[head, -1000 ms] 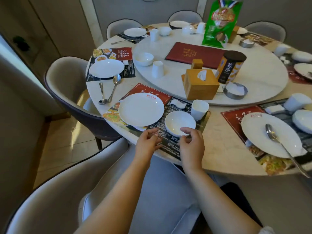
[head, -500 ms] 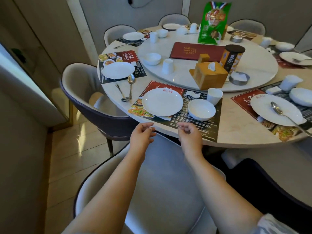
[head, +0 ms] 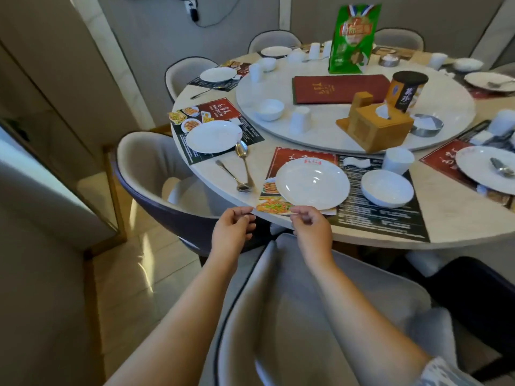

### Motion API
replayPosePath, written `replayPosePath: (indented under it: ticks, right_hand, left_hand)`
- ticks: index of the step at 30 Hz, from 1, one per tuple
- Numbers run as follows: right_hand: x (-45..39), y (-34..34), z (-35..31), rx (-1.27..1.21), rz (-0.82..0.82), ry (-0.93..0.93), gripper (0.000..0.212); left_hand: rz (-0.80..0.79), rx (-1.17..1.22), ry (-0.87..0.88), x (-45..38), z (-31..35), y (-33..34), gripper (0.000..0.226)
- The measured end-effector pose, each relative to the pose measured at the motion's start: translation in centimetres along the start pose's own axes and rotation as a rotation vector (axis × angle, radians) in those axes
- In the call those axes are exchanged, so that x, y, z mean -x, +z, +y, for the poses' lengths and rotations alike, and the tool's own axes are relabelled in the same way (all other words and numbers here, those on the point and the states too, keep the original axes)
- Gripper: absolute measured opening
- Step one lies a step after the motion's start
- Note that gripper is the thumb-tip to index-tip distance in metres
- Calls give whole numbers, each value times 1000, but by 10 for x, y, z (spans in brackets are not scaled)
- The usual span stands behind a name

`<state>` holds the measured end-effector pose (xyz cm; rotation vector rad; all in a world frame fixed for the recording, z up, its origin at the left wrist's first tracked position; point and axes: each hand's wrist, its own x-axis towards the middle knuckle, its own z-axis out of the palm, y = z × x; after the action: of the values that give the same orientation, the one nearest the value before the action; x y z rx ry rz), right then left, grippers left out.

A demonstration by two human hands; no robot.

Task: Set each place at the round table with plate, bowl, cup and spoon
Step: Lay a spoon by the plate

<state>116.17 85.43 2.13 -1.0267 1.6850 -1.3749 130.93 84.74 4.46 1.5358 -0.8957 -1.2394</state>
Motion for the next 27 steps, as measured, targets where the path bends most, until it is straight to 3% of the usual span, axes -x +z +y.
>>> replayPosePath:
  ticks: [8, 14, 18, 22, 27]
  right_hand:
    - [5, 67, -17, 12, 38, 51, 19]
    - [-19, 97, -15, 66, 37, 16, 20]
    - [-41, 120, -16, 106, 88, 46, 16]
    - [-61, 142, -17, 127, 186, 78, 14]
    - [-69, 161, -14, 121, 355, 139, 17]
  left_hand:
    - [-87, -272, 135, -68, 26, -63, 18]
    - [-101, -374, 228, -115, 23, -76, 16]
    - [-147, -566, 357, -161, 23, -72, 21]
    - [-313, -922, 683, -224, 21, -63, 34]
    - [-551, -1133, 840, -282, 25, -51, 40]
